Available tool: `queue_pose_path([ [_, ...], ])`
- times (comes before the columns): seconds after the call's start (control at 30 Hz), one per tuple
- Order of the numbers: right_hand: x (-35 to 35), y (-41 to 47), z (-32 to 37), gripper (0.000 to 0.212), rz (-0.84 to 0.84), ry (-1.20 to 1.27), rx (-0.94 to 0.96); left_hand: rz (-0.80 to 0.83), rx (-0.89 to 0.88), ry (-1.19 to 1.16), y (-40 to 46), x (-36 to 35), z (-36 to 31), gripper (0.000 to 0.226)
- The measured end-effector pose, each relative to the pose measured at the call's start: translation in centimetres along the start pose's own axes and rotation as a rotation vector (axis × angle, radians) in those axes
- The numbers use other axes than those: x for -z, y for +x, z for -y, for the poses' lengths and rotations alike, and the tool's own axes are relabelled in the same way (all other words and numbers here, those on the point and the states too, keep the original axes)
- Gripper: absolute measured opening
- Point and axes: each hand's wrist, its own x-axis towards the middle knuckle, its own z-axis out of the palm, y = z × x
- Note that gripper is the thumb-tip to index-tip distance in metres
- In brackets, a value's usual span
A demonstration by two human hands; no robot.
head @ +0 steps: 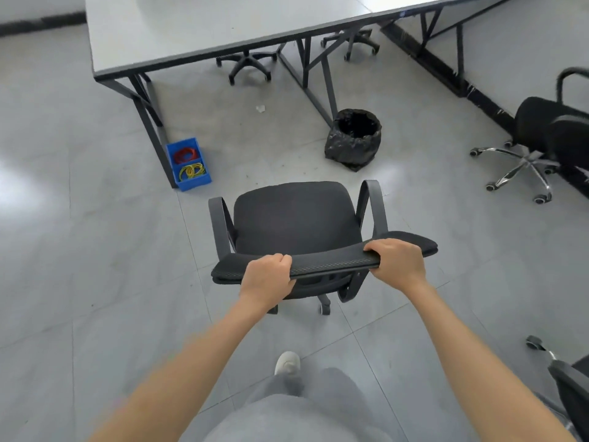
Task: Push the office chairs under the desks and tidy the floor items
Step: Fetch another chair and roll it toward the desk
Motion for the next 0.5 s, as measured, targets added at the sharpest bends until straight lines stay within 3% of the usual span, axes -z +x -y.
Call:
queue_pose_path([
  [0.2,-0.6,10.4,-3.0,0.024,0.106,-0.007,0.019,0.036,0.018,-0.099,9.3,0.3,2.3,0.023],
  [0.5,-1.7,28.8,-10.6,0.025,0.192,-0.04,0.092,0.101,0.171,-0.235,26.0,-0.2,2.5,0.027],
])
